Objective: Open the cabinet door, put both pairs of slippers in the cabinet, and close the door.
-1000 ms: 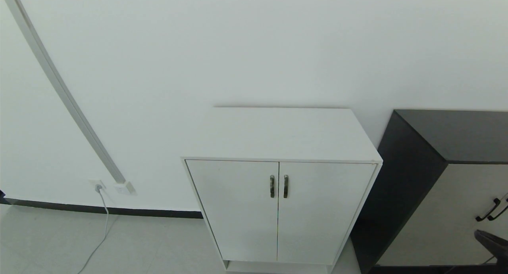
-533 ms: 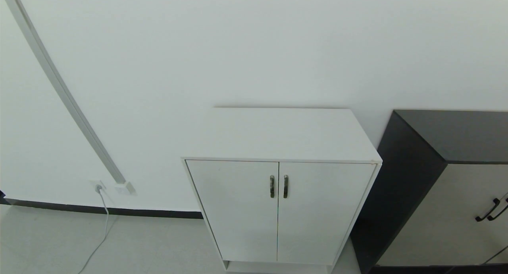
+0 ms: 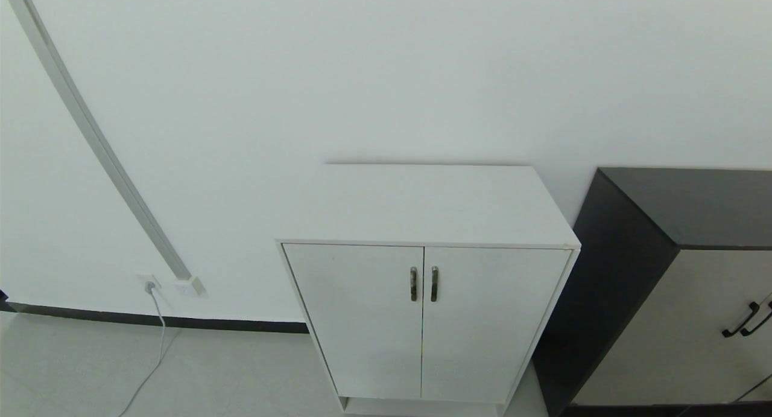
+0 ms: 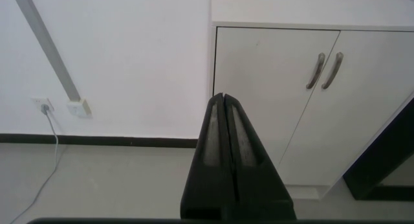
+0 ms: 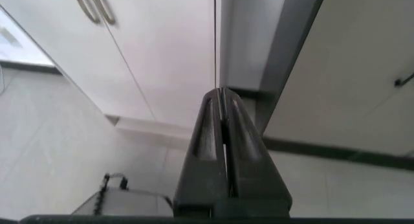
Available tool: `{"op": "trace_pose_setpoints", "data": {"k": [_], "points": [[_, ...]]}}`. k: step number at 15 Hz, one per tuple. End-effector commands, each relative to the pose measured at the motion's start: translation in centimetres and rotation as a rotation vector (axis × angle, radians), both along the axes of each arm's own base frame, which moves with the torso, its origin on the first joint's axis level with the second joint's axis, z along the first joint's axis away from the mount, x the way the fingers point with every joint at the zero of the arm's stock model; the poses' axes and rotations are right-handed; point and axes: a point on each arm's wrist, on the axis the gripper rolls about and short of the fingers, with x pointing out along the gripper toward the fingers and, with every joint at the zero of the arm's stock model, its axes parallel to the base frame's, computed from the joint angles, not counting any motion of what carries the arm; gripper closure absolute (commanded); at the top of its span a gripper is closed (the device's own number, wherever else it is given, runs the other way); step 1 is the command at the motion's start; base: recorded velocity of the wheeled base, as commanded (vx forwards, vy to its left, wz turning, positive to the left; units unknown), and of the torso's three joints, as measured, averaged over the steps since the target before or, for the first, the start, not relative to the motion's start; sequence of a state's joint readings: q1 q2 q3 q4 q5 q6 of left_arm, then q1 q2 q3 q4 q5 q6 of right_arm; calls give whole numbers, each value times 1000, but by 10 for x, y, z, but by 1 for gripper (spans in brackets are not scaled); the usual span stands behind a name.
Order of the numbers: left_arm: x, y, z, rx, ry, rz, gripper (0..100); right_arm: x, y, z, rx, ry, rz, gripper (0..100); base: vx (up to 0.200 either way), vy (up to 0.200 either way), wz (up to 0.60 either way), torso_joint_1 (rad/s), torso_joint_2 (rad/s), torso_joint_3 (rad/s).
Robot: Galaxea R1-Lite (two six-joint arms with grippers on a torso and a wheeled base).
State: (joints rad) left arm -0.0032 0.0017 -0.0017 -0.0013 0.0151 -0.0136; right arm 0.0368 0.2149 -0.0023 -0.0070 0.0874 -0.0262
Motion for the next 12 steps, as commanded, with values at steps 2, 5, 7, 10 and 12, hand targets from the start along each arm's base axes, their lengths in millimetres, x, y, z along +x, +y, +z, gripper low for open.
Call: {"op": "trace_pose_setpoints", "data": {"k": [2, 5, 7, 10, 12], "points": [[0, 0, 0, 0, 0, 0, 100, -11, -1, -3, 3, -129, 14, 100, 0, 0, 0, 0, 0, 0], [0, 0, 0, 0, 0, 0, 100, -11, -1, -3, 3, -129, 16, 100, 0, 0, 0, 0, 0, 0], [0, 0, 0, 0, 0, 0, 100, -11, -1, -3, 7, -125, 18, 100, 0, 0, 0, 0, 0, 0], [0, 0, 0, 0, 0, 0, 100, -10, -1, -3, 17, -119, 11, 100, 0, 0, 0, 0, 0, 0], [0, 0, 0, 0, 0, 0, 100, -12, -1, -3, 26, -137, -28, 100, 0, 0, 0, 0, 0, 0]]}}
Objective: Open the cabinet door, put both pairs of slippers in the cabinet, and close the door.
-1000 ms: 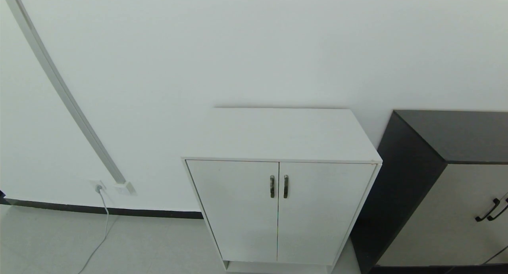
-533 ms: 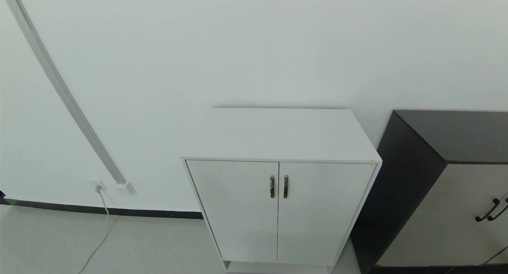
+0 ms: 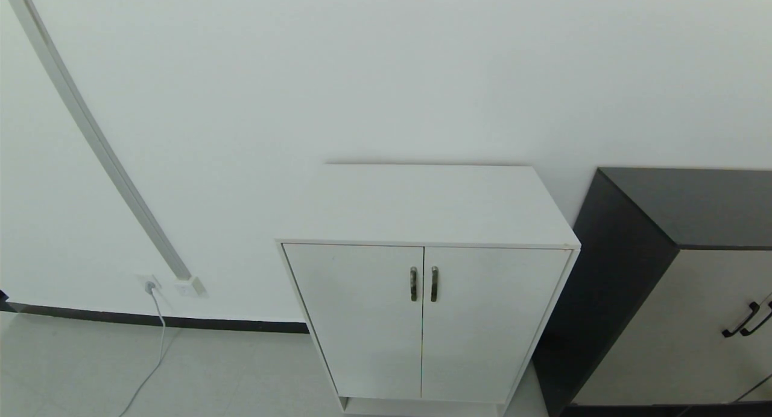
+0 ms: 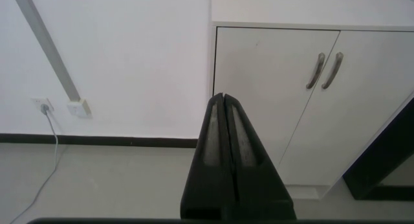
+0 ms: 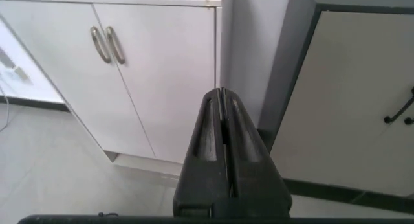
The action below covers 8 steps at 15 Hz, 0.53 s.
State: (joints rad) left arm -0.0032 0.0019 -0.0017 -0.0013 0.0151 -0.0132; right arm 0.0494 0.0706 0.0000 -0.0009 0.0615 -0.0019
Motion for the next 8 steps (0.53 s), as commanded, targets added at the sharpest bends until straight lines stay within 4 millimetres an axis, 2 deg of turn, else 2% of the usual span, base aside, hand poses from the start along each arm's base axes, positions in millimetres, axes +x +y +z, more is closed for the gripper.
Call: {"op": "trace_pose_setpoints", "data": {"k": [1, 4, 8], "points": [[0, 0, 0, -1, 0, 0, 100, -2, 0, 0, 1, -30, -28, 100, 0, 0, 0, 0, 0, 0], [0, 0, 0, -1, 0, 0, 100, -5, -1, -2, 14, -69, -101, 100, 0, 0, 0, 0, 0, 0], [0, 0, 0, 2, 0, 2, 100, -5, 0, -1, 20, -70, -70, 100, 0, 0, 0, 0, 0, 0]]}}
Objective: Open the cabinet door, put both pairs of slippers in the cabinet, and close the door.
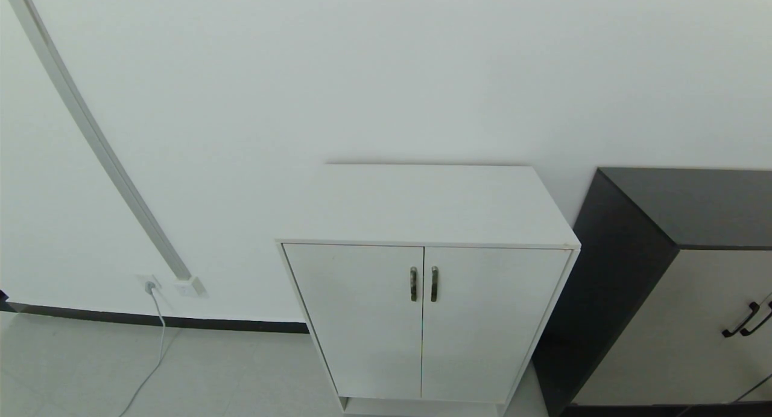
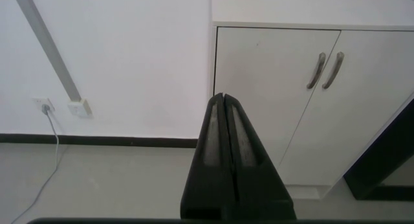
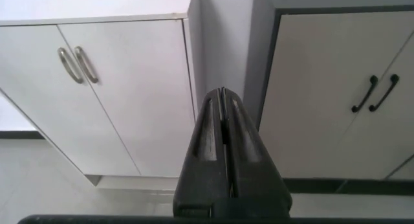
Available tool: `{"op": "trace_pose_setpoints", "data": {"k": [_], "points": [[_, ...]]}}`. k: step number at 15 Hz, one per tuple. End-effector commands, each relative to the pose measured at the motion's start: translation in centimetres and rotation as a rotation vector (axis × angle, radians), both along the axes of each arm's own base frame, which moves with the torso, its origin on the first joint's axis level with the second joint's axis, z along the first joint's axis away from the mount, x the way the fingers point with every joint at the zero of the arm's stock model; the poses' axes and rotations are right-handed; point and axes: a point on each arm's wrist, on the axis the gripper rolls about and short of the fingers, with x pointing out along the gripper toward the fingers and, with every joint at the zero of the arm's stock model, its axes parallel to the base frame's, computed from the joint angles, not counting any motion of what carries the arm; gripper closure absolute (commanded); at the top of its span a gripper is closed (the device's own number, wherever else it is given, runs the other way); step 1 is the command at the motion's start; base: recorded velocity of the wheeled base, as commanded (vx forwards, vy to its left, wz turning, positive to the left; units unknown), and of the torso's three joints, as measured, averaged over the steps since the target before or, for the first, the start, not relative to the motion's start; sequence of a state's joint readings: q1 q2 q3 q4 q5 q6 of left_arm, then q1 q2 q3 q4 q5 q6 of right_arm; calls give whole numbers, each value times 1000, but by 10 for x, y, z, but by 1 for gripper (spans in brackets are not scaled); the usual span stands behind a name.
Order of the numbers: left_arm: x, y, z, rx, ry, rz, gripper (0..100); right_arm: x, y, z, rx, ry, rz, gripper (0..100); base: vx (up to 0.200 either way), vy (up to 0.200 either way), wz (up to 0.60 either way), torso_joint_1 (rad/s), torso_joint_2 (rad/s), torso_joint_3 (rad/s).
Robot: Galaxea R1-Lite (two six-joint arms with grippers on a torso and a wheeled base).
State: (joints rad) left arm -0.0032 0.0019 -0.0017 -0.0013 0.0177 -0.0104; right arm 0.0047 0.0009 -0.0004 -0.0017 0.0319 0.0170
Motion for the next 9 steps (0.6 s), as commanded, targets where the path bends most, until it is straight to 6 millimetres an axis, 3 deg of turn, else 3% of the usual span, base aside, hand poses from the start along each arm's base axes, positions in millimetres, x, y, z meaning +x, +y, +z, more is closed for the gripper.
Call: {"op": "trace_pose_setpoints", "data": {"k": [1, 9], "points": [[0, 0, 0, 0, 0, 1, 100, 0, 0, 0, 0, 0, 8, 100, 0, 0, 0, 0, 0, 0], [0, 0, 0, 0, 0, 1, 100, 0, 0, 0, -9, -1, 11, 100, 0, 0, 0, 0, 0, 0]]}}
